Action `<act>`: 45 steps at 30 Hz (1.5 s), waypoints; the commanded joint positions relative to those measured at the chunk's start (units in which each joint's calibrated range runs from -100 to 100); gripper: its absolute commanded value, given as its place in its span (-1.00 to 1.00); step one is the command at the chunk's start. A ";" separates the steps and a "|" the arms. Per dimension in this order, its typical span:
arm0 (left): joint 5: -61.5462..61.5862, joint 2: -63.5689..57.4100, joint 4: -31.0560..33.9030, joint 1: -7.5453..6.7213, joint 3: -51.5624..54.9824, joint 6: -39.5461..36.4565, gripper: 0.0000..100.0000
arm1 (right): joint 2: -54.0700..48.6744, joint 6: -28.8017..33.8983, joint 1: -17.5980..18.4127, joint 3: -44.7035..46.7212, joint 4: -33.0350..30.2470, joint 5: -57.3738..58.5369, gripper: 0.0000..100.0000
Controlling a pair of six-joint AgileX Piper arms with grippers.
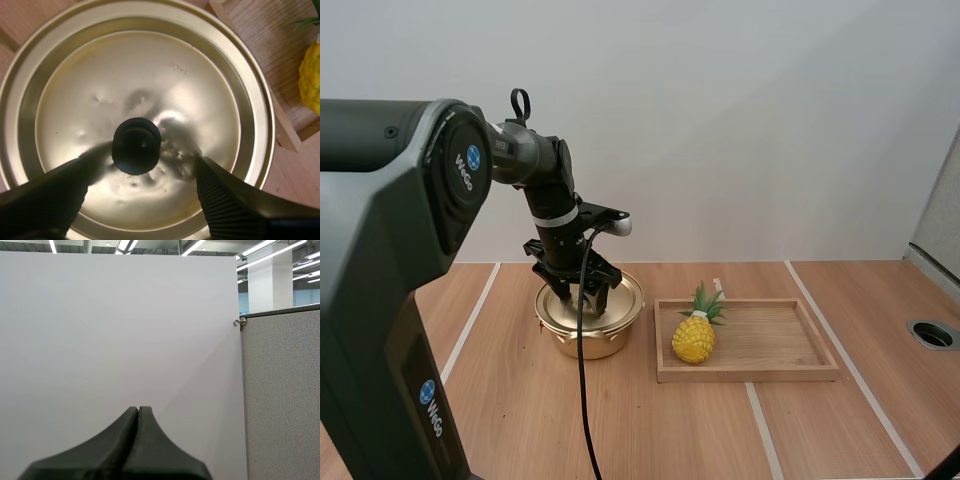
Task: Open the pot, put the grape inside, and close it
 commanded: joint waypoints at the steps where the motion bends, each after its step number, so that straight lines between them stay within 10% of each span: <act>1: 2.07 0.42 -0.59 0.10 0.68 -0.55 1.00 | -0.59 -0.48 -0.22 -0.30 -0.28 -0.86 -1.00; 31: 5.94 -40.88 2.61 0.10 -32.16 -3.81 1.00 | -0.69 -0.48 -0.22 -0.30 -0.70 -0.86 -1.00; 33: 6.12 -43.16 3.84 0.10 -33.91 -5.51 0.51 | -0.69 -0.48 -0.22 -0.30 -1.26 -0.86 -1.00; 36: 6.12 -46.76 5.37 0.10 -36.33 -6.88 -0.90 | -1.15 -0.48 -0.22 -0.30 -2.95 0.10 -1.00; 45: 2.14 -56.69 12.18 0.10 -38.27 -11.65 -1.00 | -7.83 -0.48 -0.93 -0.30 -7.12 0.10 -1.00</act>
